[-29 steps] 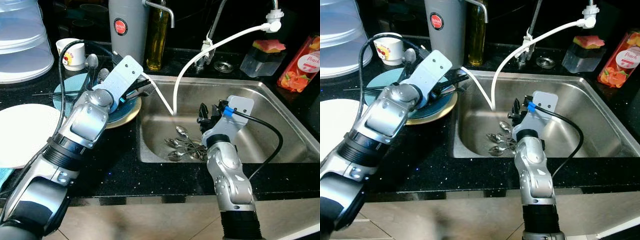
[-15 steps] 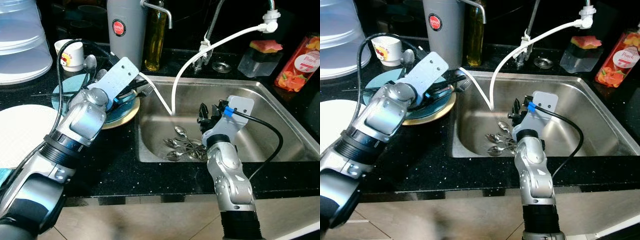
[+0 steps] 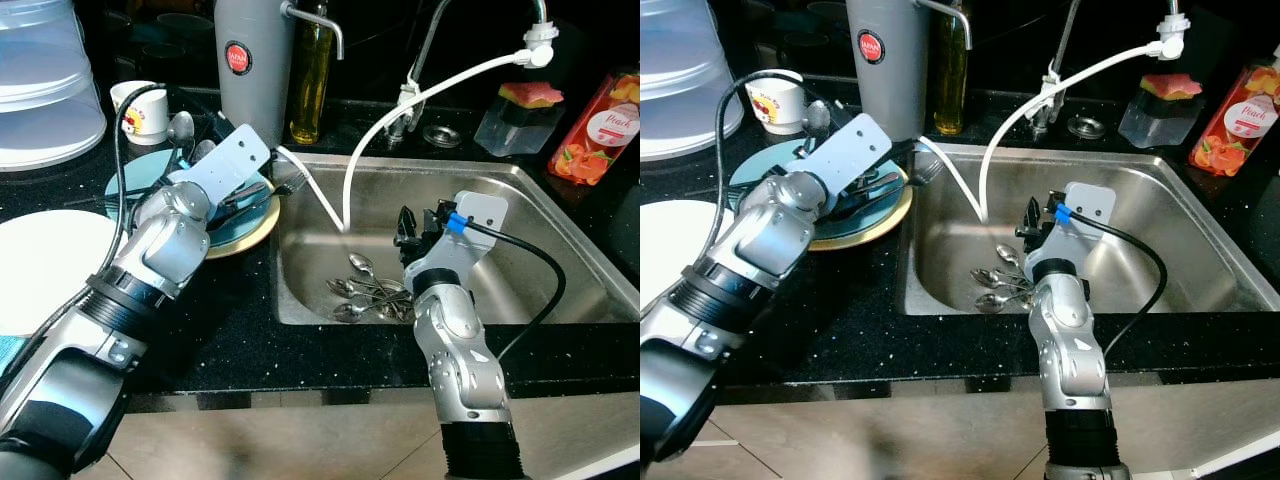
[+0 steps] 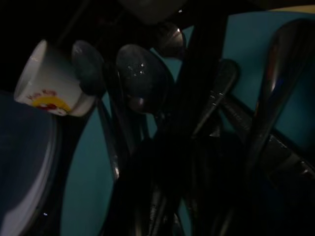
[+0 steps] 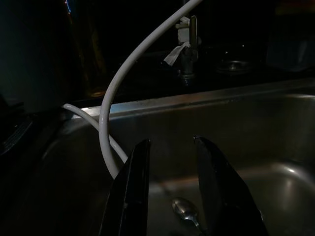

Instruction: Kitchen organization

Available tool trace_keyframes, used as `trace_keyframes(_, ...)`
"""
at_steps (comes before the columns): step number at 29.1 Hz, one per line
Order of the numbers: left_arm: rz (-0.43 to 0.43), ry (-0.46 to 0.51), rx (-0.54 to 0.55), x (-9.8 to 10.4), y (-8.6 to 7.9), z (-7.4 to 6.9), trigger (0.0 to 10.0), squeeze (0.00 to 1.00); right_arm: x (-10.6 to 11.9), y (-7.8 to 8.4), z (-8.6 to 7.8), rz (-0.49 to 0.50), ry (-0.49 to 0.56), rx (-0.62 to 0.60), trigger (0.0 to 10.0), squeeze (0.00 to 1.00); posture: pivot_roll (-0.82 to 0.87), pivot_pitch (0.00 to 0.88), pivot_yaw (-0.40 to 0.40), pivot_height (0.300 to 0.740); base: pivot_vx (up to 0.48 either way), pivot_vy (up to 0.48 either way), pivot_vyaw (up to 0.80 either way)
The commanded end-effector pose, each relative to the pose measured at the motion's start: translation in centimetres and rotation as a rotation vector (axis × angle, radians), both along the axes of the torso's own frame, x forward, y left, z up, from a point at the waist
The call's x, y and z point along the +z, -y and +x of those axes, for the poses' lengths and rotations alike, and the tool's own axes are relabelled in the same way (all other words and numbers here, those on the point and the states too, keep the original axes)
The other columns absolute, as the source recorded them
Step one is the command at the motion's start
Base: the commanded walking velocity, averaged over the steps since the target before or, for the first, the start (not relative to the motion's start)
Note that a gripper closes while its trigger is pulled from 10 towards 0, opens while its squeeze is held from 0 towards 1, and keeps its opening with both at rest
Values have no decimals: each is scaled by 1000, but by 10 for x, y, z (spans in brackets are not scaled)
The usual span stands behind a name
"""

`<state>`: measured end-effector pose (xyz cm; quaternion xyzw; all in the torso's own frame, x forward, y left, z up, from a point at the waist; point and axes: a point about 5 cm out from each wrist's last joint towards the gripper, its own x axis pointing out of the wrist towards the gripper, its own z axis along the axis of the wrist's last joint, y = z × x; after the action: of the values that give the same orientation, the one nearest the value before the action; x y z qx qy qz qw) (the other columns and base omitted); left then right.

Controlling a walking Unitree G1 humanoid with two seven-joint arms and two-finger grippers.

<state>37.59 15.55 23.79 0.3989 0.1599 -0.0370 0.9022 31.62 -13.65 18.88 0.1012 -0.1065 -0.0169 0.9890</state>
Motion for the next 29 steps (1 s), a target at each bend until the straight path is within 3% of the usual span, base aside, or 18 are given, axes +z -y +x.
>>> trace_keyframes(1,-47,-156,63,-36,-10,-4,0,0,0,1,0,-1,4,-4,10000,0,212,19,-99,740,0,0,0)
trace_keyframes(6,-115,-181,97,-41,-14,-3,0,0,1,1,0,-2,4,-3,10000,0,213,21,-100,740,0,0,0)
trace_keyframes(10,-129,-116,84,-32,-9,0,0,0,1,1,0,-1,3,-3,10000,0,211,25,-100,740,0,0,0)
trace_keyframes(11,-111,-48,71,-24,-6,2,4471,0,1,1,0,-1,2,-3,10000,0,211,25,-100,740,0,0,0)
trace_keyframes(12,-90,15,56,-16,-4,3,6314,0,0,1,0,-1,2,-3,10000,0,211,25,-100,740,0,0,0)
trace_keyframes(13,-82,91,43,-6,0,4,10000,0,0,1,0,-1,1,-3,10000,0,211,25,-100,740,0,0,0)
trace_keyframes(15,-77,221,5,13,7,5,10000,0,0,1,-1,-1,0,-4,10000,0,210,29,-101,740,0,0,0)
trace_keyframes(16,-77,221,5,13,7,5,10000,0,0,1,-1,-1,0,-4,10000,0,210,29,-101,740,0,0,0)
trace_keyframes(19,-97,341,-47,31,15,2,10000,0,0,1,-1,-2,-1,-4,10000,0,210,30,-101,740,0,0,0)
trace_keyframes(21,-203,414,-106,49,26,-4,10000,0,0,1,-1,-1,-2,-5,10000,0,210,30,-101,740,0,0,0)
trace_keyframes(24,-254,434,-134,55,31,-7,10000,0,-1,1,-1,-1,-2,-5,10000,0,210,30,-101,740,0,0,0)
trace_keyframes(25,-380,445,-195,65,39,-12,10000,0,-1,1,-1,0,-3,-5,10000,0,211,36,-101,740,0,0,0)
trace_keyframes(26,-380,445,-195,65,39,-12,10000,0,-1,1,-1,0,-3,-5,10000,0,211,36,-101,740,0,0,0)
trace_keyframes(29,-634,348,-314,67,56,-19,10000,0,0,1,-1,1,-3,-5,10000,0,211,36,-100,740,0,0,0)
